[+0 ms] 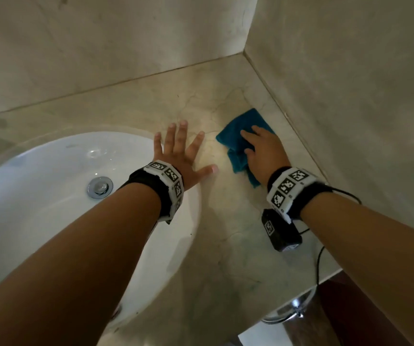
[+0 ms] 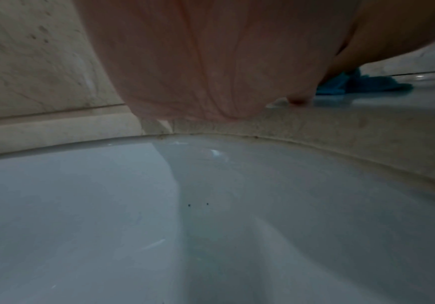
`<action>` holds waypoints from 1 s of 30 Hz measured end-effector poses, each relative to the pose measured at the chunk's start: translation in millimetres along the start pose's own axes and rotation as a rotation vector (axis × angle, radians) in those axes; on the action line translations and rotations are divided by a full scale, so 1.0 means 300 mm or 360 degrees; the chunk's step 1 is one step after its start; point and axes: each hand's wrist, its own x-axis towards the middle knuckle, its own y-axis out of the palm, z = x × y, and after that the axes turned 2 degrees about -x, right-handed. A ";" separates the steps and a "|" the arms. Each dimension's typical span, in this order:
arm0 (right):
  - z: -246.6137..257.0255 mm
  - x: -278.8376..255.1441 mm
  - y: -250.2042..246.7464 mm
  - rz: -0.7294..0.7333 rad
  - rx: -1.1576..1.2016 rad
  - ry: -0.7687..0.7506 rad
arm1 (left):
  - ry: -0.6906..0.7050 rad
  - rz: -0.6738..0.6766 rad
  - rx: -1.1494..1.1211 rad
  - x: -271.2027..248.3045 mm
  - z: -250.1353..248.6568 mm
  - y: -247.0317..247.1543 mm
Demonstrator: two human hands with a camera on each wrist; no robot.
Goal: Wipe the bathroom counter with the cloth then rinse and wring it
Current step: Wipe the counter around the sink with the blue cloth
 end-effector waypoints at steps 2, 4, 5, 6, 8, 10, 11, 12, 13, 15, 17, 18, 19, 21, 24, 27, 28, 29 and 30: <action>0.037 0.015 0.000 0.0180 -0.0014 -0.0059 | 0.0009 -0.0010 -0.0019 -0.001 0.004 0.000; 0.066 -0.023 0.003 0.0219 0.0024 -0.0160 | 0.0019 -0.0016 -0.0021 0.000 0.005 -0.002; 0.070 -0.053 0.007 0.0201 0.0034 -0.0199 | 0.0018 -0.0014 -0.0008 0.000 0.006 -0.004; 0.066 -0.081 0.011 0.0192 0.0022 -0.0229 | 0.0013 -0.0007 0.0003 0.001 0.006 -0.007; 0.043 -0.108 0.005 0.0221 -0.0057 -0.0218 | 0.0000 0.0016 -0.0017 0.000 0.004 -0.010; 0.024 -0.083 -0.007 0.0243 -0.0136 -0.0158 | -0.0011 0.0032 -0.0035 0.000 0.003 -0.013; 0.022 -0.061 -0.012 0.0240 -0.0160 -0.0118 | -0.0013 0.0039 -0.0034 -0.001 0.003 -0.014; 0.027 -0.041 -0.013 0.0222 -0.0149 -0.0075 | -0.0012 0.0045 -0.0034 0.001 0.004 -0.014; 0.037 -0.023 -0.009 0.0199 -0.0128 -0.0044 | -0.0012 0.0051 -0.0036 0.003 0.006 -0.013; 0.065 0.007 0.011 0.0218 -0.0148 -0.0060 | -0.0015 0.0066 -0.0037 0.008 0.012 -0.012; 0.088 0.009 0.030 0.0333 -0.0298 -0.0132 | -0.0017 0.0084 -0.0036 0.007 0.013 -0.009; 0.090 -0.001 0.036 0.0388 -0.0393 -0.0181 | -0.0016 0.0079 -0.0037 0.007 0.011 -0.009; 0.082 -0.015 0.039 0.0445 -0.0475 -0.0234 | -0.0016 0.0067 -0.0034 0.007 0.010 -0.010; 0.048 -0.042 0.019 0.0548 -0.0540 -0.0311 | -0.0021 0.0060 -0.0026 0.006 0.008 -0.012; -0.004 -0.023 -0.030 0.0465 -0.0384 -0.0174 | -0.0021 0.0088 -0.0038 0.005 0.009 -0.019; 0.030 0.044 -0.052 0.0386 -0.0281 0.0053 | -0.0016 0.0104 -0.0065 0.010 0.014 -0.021; 0.056 0.053 -0.048 0.0384 -0.0248 0.0061 | -0.0015 0.0102 -0.0073 0.009 0.013 -0.021; 0.080 0.050 -0.037 0.0380 -0.0222 0.0031 | -0.0017 0.0097 -0.0078 0.008 0.013 -0.019; 0.102 0.034 -0.025 0.0383 -0.0208 -0.0020 | -0.0021 0.0084 -0.0079 0.007 0.010 -0.017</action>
